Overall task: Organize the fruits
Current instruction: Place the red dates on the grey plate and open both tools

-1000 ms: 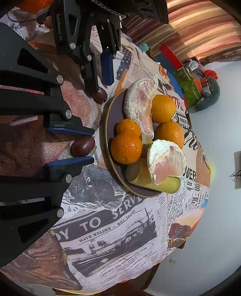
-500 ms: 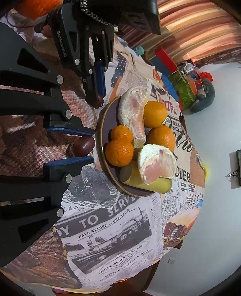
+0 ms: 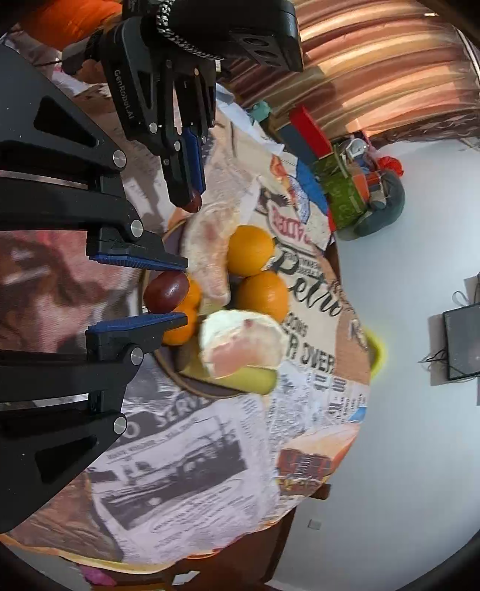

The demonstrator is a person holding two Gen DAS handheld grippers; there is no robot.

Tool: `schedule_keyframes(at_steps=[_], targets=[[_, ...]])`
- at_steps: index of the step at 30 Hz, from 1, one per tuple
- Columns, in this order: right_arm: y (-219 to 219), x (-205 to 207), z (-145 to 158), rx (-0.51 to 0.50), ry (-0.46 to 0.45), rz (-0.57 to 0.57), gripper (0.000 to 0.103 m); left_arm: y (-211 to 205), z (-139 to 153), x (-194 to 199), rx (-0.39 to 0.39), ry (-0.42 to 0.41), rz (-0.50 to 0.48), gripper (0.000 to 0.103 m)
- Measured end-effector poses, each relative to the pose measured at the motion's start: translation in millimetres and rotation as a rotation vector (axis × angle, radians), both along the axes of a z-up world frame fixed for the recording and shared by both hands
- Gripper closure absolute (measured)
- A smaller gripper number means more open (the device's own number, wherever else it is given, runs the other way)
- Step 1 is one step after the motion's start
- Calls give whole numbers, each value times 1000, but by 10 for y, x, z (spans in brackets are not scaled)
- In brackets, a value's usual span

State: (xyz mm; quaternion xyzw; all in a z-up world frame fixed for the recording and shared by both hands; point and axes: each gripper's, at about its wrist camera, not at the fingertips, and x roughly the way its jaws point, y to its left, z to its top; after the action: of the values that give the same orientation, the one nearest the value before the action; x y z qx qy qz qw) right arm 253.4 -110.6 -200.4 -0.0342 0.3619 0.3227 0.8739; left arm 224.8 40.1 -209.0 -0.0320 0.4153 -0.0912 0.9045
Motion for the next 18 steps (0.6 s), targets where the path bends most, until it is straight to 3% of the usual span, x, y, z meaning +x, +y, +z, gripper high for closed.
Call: schedule_keyframes(at_steps=[9, 18], targets=[[158, 194, 162, 12, -49, 15, 82, 82, 222, 141, 2, -68, 21, 87], [326, 471, 175, 7, -57, 39, 82, 178, 264, 378, -2, -92, 37, 87]])
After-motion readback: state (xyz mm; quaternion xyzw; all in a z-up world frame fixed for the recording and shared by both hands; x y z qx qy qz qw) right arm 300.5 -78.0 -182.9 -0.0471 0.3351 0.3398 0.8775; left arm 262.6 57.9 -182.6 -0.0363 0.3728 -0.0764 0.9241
